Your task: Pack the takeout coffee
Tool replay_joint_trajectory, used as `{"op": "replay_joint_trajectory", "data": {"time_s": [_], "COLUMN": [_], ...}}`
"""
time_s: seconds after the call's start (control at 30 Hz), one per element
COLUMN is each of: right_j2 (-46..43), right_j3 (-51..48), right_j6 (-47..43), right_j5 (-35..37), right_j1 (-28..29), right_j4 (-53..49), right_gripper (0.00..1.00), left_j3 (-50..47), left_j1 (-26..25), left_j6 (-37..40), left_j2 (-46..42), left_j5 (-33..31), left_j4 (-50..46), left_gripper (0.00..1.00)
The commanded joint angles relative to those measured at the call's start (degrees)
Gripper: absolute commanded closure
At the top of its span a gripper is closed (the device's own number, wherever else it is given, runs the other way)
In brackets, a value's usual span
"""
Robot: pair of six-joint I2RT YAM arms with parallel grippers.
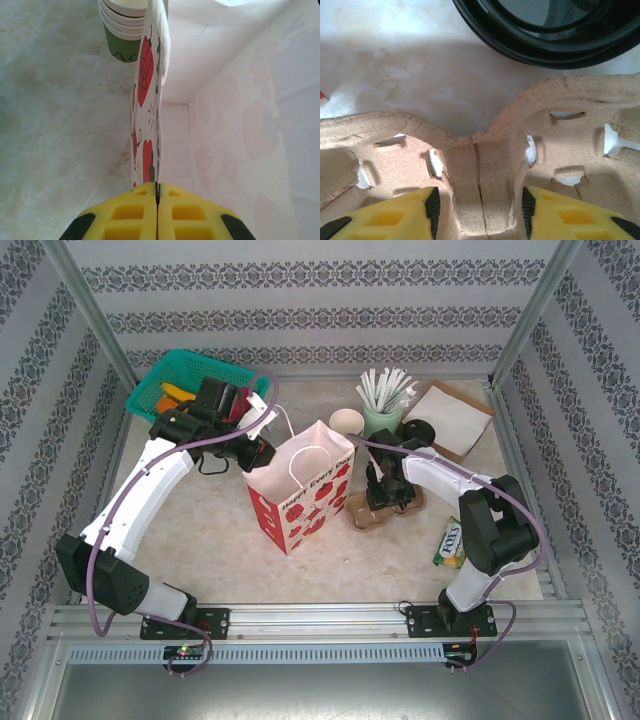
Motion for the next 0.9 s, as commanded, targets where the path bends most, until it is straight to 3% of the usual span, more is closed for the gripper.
{"op": "replay_joint_trajectory", "data": {"time_s": [0.0,0.2,0.3,0.7,0.87], "right_j2": [1.1,1.7,1.0,-5.5,-8.1], "right_j3": [1.4,0.5,0.1,1.0,2.1], "right_j6": [-2.0,-2.1,-2.1,-1.2,-1.1], "right_j5": [-0.5,0.9,2.1,2.8,2.0], "right_j1": [-0.8,-1.4,-1.6,-3.4,-5.2], "right_j4": [-1.4,-0.7,-1.1,-7.2,-10.3], "right_gripper": [0.56,0.66,0.76,1.00,1.00], "left_j3": [-1.0,-1.1,-1.0,-1.5,-1.6], "left_j1": [0.5,0.5,0.6,0.7,0.7], "left_j6": [0.3,0.4,0.4,0.4,0.2], "left_j2": [-1.1,-1.0,-1.1,-2.5,-2.8], "left_j5": [-0.3,-0.3,-0.2,1.2,1.9], "left_j4": [0.2,0.2,0.2,0.4,0.6], "left_gripper": [0.99,0.99,0.99,0.99,0.99]}}
